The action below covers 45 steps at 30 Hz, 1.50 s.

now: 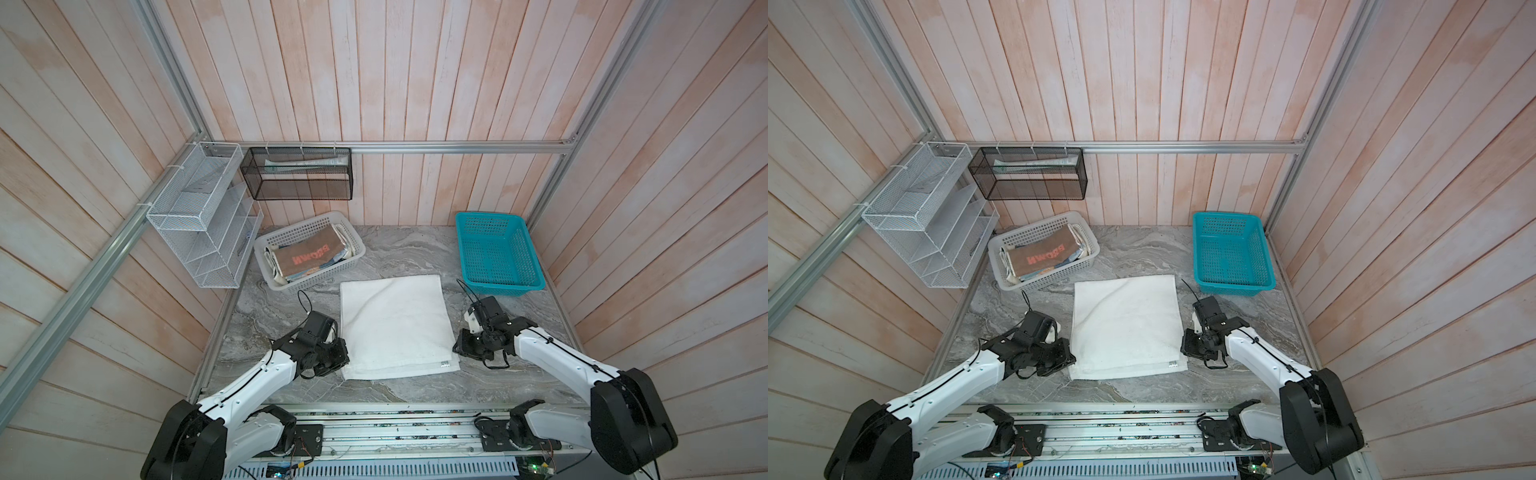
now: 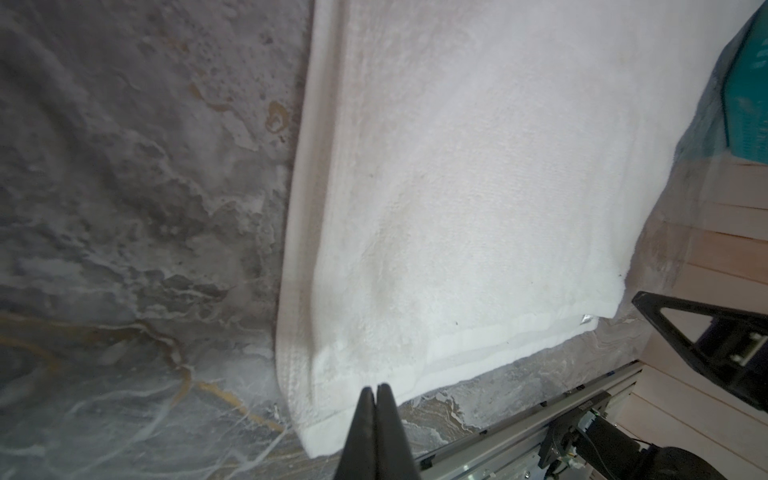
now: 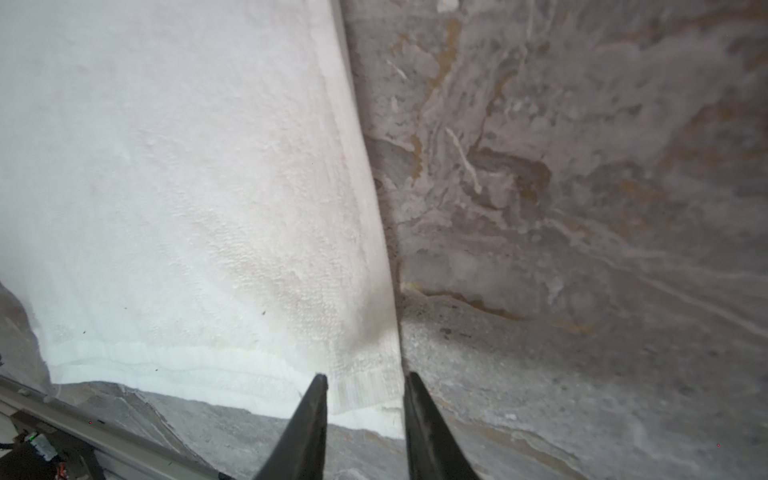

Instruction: Fold and stack the towels

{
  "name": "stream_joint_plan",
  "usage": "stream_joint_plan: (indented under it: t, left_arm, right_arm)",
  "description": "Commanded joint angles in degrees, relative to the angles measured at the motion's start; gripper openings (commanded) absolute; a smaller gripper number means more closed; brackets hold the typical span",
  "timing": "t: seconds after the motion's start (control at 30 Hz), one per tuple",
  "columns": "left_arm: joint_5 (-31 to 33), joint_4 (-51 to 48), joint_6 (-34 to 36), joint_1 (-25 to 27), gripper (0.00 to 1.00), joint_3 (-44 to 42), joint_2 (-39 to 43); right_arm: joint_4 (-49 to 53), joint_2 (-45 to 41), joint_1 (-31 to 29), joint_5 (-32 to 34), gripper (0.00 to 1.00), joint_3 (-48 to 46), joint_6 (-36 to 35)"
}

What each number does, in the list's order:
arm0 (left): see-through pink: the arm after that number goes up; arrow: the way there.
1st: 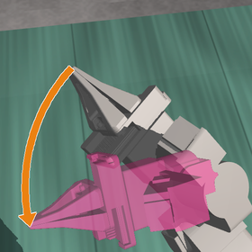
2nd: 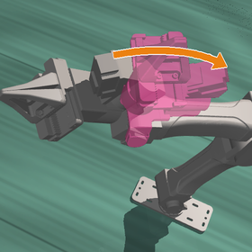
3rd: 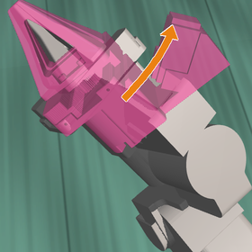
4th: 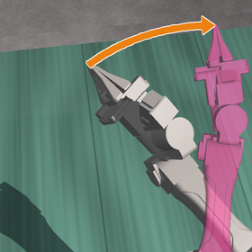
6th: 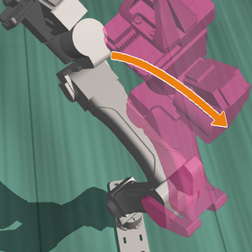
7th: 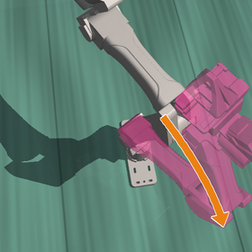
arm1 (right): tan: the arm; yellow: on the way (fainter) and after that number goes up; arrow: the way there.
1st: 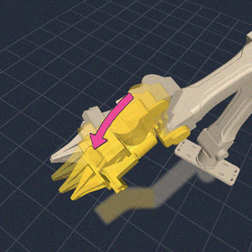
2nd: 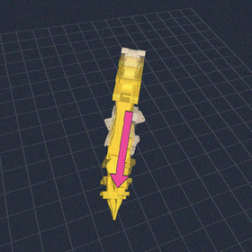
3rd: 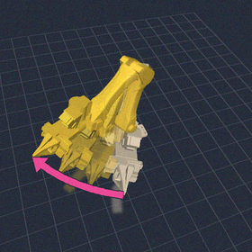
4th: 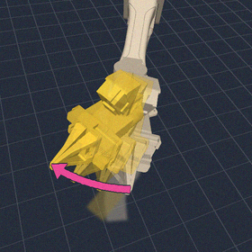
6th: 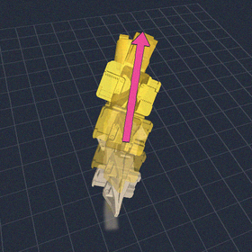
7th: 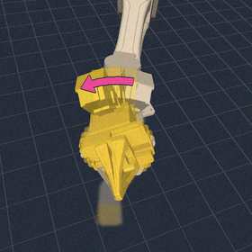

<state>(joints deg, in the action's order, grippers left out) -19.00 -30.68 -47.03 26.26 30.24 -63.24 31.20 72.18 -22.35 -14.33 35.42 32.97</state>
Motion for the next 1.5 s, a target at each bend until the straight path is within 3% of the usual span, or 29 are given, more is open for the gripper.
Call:
stream_joint_plan:
  t: [0.0, 0.13, 0.33, 0.43, 0.53, 0.6, 1.17, 1.27, 1.47]
  left_arm:
    - [1.2, -1.1, 1.4, -0.5, 0.00, 0.9, 0.5]
    - [0.8, -0.3, 1.4, -0.9, 0.00, 0.3, 0.4]
    - [-0.1, 0.5, 1.4, -1.0, 0.02, -0.2, -0.3]
    - [0.1, 0.3, 1.3, -1.0, 0.22, -0.6, 0.0]
    - [-0.2, 0.8, 1.0, -1.1, 0.36, -1.1, 0.1]
    - [-0.3, 1.2, 0.6, -1.0, 0.40, -1.5, 0.0]
    - [-4.3, 9.9, -1.7, -1.1, 0.45, -6.4, -4.3]
    - [-5.0, 11.0, -1.8, -1.0, 0.43, -6.5, -4.7]
    - [-4.4, 9.5, -1.3, -1.4, 0.07, -4.6, -2.9]
  right_arm:
    - [-1.0, 2.0, -0.3, -1.6, 0.40, -2.0, 1.0]
    - [-3.0, 4.8, -1.5, -2.3, 0.39, -2.7, 1.7]
    - [-2.1, 5.6, -2.5, -0.7, 0.11, -0.9, 1.6]
    - [-0.9, 4.3, -2.6, 0.4, 0.05, 0.1, 1.5]
    - [0.4, 3.8, -2.6, 1.2, 0.04, 1.0, 1.1]
    - [1.0, 3.9, -2.5, 1.6, 0.05, 1.4, 1.0]
    - [3.3, 3.3, -3.3, 2.0, 0.05, 3.8, 0.7]
    - [4.0, 3.1, -3.4, 2.0, 0.05, 4.6, 0.4]
    - [5.1, 2.3, -3.4, 2.3, 0.00, 6.4, -0.4]
